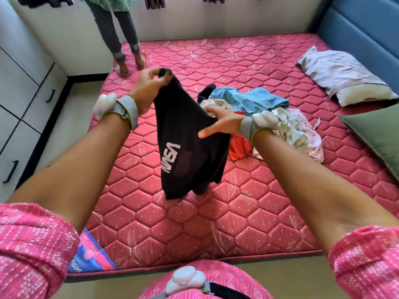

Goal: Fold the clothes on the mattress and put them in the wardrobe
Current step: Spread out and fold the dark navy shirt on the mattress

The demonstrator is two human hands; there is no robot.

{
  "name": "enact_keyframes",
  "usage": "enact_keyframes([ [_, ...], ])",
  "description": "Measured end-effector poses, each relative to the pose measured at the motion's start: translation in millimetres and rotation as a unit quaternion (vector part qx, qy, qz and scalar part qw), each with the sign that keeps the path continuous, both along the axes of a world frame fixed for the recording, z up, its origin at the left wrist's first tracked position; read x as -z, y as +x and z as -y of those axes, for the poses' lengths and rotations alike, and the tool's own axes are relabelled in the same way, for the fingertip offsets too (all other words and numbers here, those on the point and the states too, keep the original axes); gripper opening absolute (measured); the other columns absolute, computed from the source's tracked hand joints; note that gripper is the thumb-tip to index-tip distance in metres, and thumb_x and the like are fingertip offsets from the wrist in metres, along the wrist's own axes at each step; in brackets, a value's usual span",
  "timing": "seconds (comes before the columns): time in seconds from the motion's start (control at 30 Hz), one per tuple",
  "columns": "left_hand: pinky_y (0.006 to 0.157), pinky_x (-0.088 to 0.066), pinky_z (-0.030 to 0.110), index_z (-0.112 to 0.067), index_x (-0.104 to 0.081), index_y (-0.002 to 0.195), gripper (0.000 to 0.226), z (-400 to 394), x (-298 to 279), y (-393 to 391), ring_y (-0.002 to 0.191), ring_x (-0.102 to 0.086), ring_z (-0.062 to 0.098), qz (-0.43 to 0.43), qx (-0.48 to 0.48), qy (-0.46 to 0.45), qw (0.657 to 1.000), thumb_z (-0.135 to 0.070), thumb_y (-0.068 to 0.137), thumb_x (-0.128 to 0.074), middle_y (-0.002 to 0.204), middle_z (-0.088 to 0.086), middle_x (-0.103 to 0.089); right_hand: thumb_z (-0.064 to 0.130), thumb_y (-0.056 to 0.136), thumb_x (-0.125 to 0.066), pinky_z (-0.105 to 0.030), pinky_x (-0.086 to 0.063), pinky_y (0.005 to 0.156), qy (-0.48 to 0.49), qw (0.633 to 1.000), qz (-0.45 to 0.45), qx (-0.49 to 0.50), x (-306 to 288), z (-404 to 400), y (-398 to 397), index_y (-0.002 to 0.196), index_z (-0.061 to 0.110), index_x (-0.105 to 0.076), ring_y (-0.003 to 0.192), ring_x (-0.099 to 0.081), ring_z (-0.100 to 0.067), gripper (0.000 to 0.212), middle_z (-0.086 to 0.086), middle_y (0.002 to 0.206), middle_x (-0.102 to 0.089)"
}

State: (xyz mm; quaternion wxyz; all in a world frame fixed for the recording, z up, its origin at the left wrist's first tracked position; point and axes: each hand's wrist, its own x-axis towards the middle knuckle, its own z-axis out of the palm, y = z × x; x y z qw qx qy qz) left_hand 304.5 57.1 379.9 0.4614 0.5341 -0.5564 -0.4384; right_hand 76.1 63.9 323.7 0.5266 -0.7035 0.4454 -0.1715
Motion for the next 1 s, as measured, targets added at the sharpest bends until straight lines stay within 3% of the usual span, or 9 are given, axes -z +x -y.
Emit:
enact_keyframes([
  [0.23, 0.087, -0.047, 0.037, -0.017, -0.055, 0.085, 0.017, 15.6, -17.8, 25.3, 0.086, -0.051, 0.017, -0.04, -0.096, -0.048, 0.993, -0.021, 0.099, -0.046, 0.086, 0.005, -0.054, 0.013, 0.07, -0.071, -0.029, -0.049, 0.068, -0.094, 0.905, -0.413, -0.032, 34.6, -6.8, -35.8, 0.095, 0.009, -0.067, 0.087, -0.064, -0.023, 0.025, -0.011, 0.089, -0.066],
  [0.37, 0.069, -0.047, 0.017, -0.019, -0.051, 0.078, 0.02, 10.6, -26.7, 53.9, 0.064, -0.048, -0.001, -0.033, -0.219, -0.068, 0.973, -0.018, 0.099, -0.05, 0.075, -0.005, -0.049, 0.025, 0.074, -0.05, -0.03, -0.045, 0.07, -0.154, 0.906, -0.327, 0.219, 35.5, -0.6, -66.9, 0.089, 0.012, -0.07, 0.089, -0.061, -0.033, 0.029, -0.015, 0.09, -0.067],
  [0.47, 0.067, -0.046, 0.013, -0.022, -0.055, 0.078, 0.017, 3.0, -16.1, 66.1, 0.064, -0.05, -0.004, 0.036, -0.171, -0.057, 0.983, -0.023, 0.088, -0.068, 0.077, -0.007, -0.055, 0.02, 0.085, -0.04, -0.033, -0.041, 0.084, -0.125, 0.915, -0.203, 0.324, 39.2, 4.0, -73.7, 0.103, 0.006, -0.066, 0.104, -0.056, -0.037, 0.034, -0.022, 0.11, -0.063],
  [0.57, 0.073, -0.048, 0.023, -0.023, -0.061, 0.081, 0.018, -3.9, 7.8, 91.8, 0.073, -0.053, 0.003, 0.171, -0.093, 0.007, 0.981, -0.028, 0.079, -0.077, 0.085, -0.001, -0.061, 0.011, 0.095, -0.042, -0.031, -0.035, 0.083, -0.094, 0.948, -0.175, 0.248, 52.8, -1.2, -79.0, 0.113, 0.004, -0.057, 0.107, -0.053, -0.031, 0.024, -0.022, 0.113, -0.058],
  [0.67, 0.069, -0.04, 0.034, -0.014, -0.063, 0.081, 0.035, -11.1, 28.3, 117.1, 0.078, -0.052, 0.017, 0.272, -0.13, 0.049, 0.952, -0.047, 0.071, -0.071, 0.08, 0.011, -0.059, 0.047, 0.08, -0.07, -0.025, -0.038, 0.074, -0.04, 0.963, -0.25, 0.087, 51.8, -9.8, -89.9, 0.104, 0.022, -0.058, 0.087, -0.058, -0.016, 0.037, 0.002, 0.093, -0.062],
  [0.77, 0.083, -0.046, 0.041, -0.008, -0.064, 0.107, 0.032, -18.7, 48.4, 125.0, 0.098, -0.062, 0.035, 0.385, -0.235, 0.11, 0.886, -0.033, 0.088, -0.063, 0.106, 0.022, -0.065, 0.041, 0.072, -0.078, -0.025, -0.044, 0.068, -0.076, 0.863, -0.497, -0.049, 56.0, -8.9, -94.7, 0.097, 0.017, -0.066, 0.087, -0.065, -0.023, 0.036, -0.001, 0.087, -0.066],
  [0.87, 0.083, -0.053, 0.053, -0.018, -0.046, 0.119, 0.018, -26.2, 63.9, 108.5, 0.078, -0.067, 0.038, 0.105, -0.293, 0.164, 0.936, -0.023, 0.102, -0.042, 0.125, 0.017, -0.052, 0.019, 0.083, -0.066, -0.032, -0.05, 0.079, -0.117, 0.836, -0.52, 0.128, 69.2, 6.0, -87.6, 0.103, 0.005, -0.067, 0.1, -0.065, -0.03, 0.024, -0.015, 0.104, -0.068],
  [0.93, 0.086, -0.05, 0.057, -0.024, -0.036, 0.128, 0.024, -20.0, 69.1, 109.4, 0.086, -0.061, 0.037, -0.131, -0.312, 0.157, 0.928, -0.023, 0.105, -0.033, 0.135, 0.015, -0.042, 0.014, 0.086, -0.059, -0.034, -0.049, 0.082, -0.097, 0.853, -0.443, 0.257, 67.8, 18.2, -80.4, 0.104, 0.002, -0.067, 0.104, -0.062, -0.033, 0.023, -0.016, 0.107, -0.066],
  [1.0, 0.09, -0.046, 0.056, -0.023, -0.036, 0.127, 0.022, -9.8, 63.8, 113.9, 0.097, -0.056, 0.036, -0.225, -0.316, 0.117, 0.914, -0.024, 0.105, -0.033, 0.131, 0.01, -0.044, 0.014, 0.084, -0.056, -0.034, -0.048, 0.084, -0.076, 0.862, -0.343, 0.365, 56.7, 32.8, -71.3, 0.102, 0.006, -0.069, 0.102, -0.062, -0.034, 0.023, -0.015, 0.106, -0.068],
])
